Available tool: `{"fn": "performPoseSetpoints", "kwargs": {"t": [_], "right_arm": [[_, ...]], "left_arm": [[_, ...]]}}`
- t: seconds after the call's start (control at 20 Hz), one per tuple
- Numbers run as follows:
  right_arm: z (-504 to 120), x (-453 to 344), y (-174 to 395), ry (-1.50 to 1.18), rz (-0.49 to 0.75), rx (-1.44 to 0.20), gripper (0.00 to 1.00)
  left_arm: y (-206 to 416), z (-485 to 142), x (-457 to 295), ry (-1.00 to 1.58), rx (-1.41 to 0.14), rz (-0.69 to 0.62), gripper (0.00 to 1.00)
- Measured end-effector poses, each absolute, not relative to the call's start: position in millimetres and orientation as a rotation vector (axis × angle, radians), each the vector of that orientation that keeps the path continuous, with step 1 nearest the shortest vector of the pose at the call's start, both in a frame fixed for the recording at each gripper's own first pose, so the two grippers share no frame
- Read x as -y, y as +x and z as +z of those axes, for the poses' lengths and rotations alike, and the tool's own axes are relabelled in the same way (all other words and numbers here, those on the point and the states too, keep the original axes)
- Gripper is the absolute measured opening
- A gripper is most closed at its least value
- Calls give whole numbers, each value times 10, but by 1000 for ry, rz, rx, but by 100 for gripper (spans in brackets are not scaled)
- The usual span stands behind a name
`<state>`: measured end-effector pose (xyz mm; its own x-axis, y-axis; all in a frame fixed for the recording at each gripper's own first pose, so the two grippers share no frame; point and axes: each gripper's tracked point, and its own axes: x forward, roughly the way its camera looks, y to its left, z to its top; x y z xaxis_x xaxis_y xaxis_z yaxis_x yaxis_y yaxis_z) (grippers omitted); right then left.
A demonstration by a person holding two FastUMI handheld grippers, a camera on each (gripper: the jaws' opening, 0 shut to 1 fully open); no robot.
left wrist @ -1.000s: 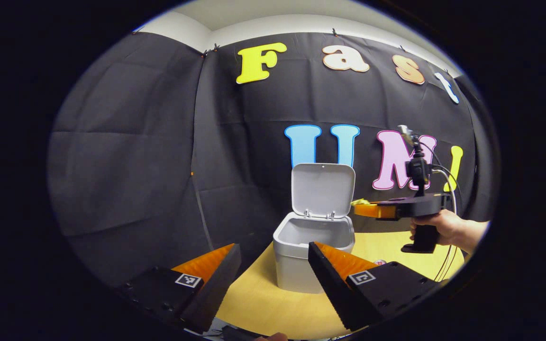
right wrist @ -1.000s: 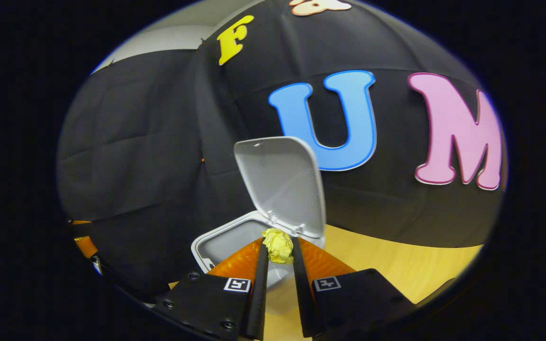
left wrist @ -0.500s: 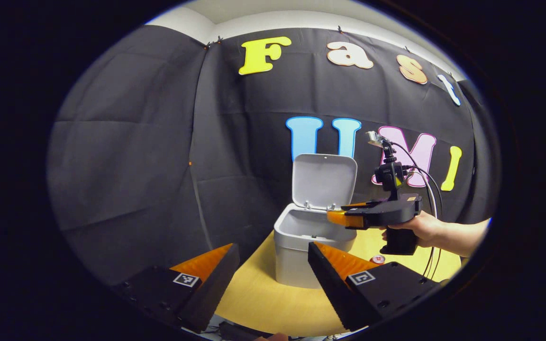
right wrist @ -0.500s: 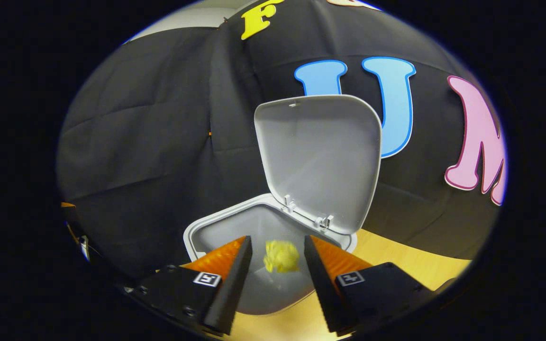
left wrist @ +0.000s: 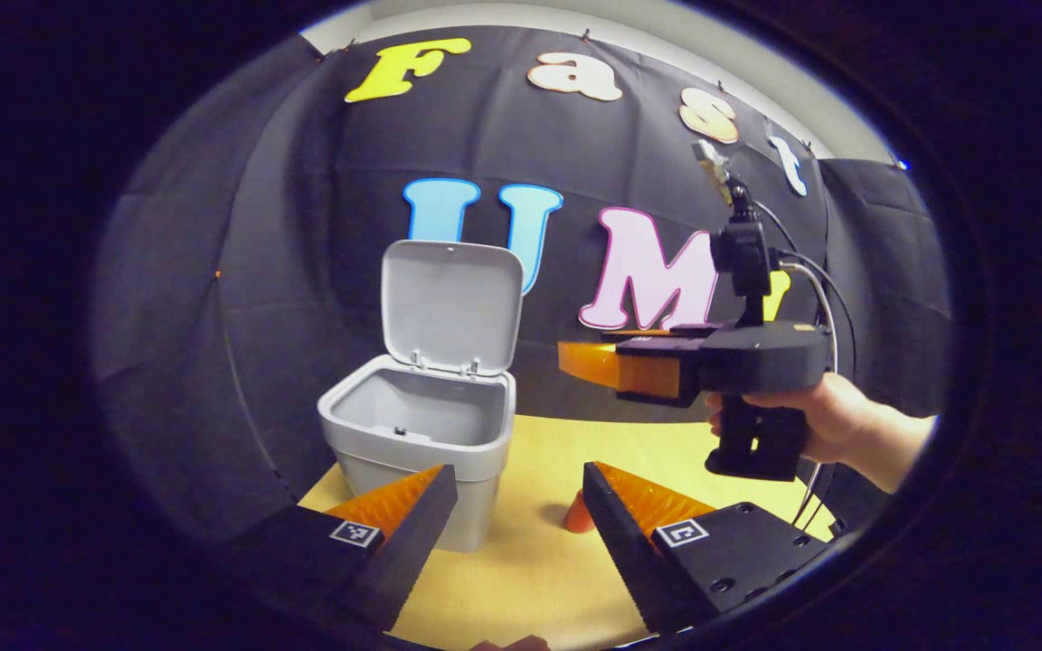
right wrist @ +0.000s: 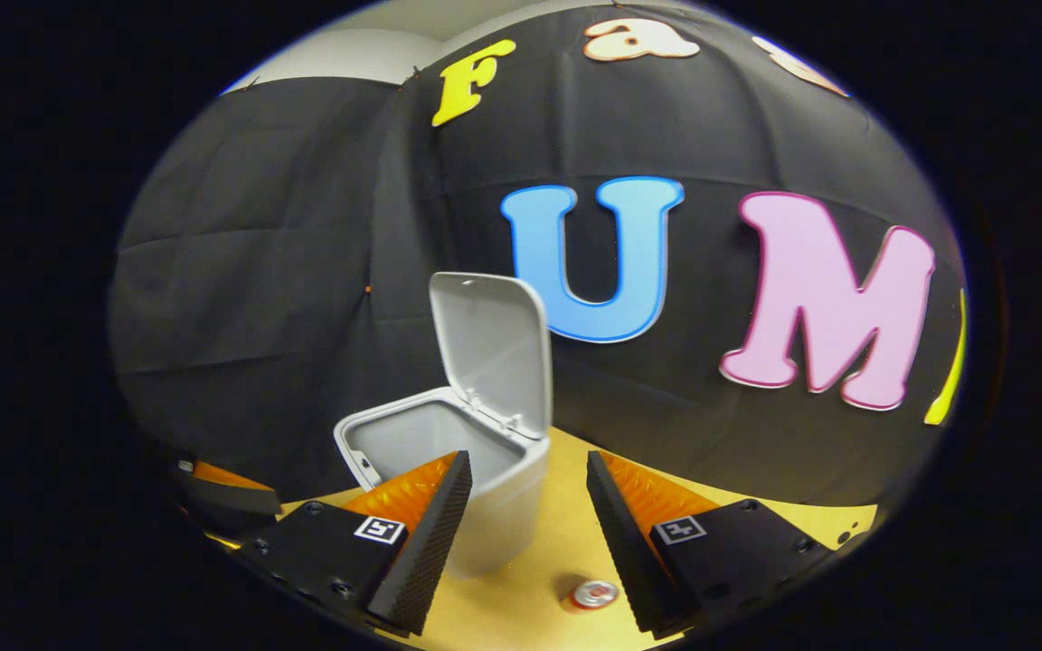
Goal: Press the lid of the desktop garbage bin to open it, pick up the crumpled paper on the desktop and throw it into the bin, then pick up the pop can on the desktop and drop it into the bin, and finally close the garbage bin lid.
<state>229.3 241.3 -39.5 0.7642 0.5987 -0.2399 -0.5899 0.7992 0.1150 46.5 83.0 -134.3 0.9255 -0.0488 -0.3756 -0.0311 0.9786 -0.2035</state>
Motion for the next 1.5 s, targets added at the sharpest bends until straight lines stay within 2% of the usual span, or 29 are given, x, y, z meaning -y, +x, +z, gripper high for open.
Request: {"fn": "performPoseSetpoints", "kwargs": {"t": [0.1,0.2,0.35,0.55,0.9,1.5], "right_arm": [[-378,-1974,2232,48,590,-283,84],[-449,-1267,2140,43,477,-311,88],[-545,-611,2004,60,355,-339,90],[-978,53,1789,86,234,-420,90],[-1243,492,1704,127,162,-467,90],[-1530,655,1654,116,163,-538,90]], "left_arm": [[614,-1571,-515,-203,-411,-81,95],[872,-1960,-160,-171,-420,-150,95],[1086,-2428,131,-161,-485,-201,95],[1402,-2930,410,-170,-586,-207,95],[1711,-3597,418,-136,-709,-148,96],[2072,-4138,520,-66,-760,-126,94]]}}
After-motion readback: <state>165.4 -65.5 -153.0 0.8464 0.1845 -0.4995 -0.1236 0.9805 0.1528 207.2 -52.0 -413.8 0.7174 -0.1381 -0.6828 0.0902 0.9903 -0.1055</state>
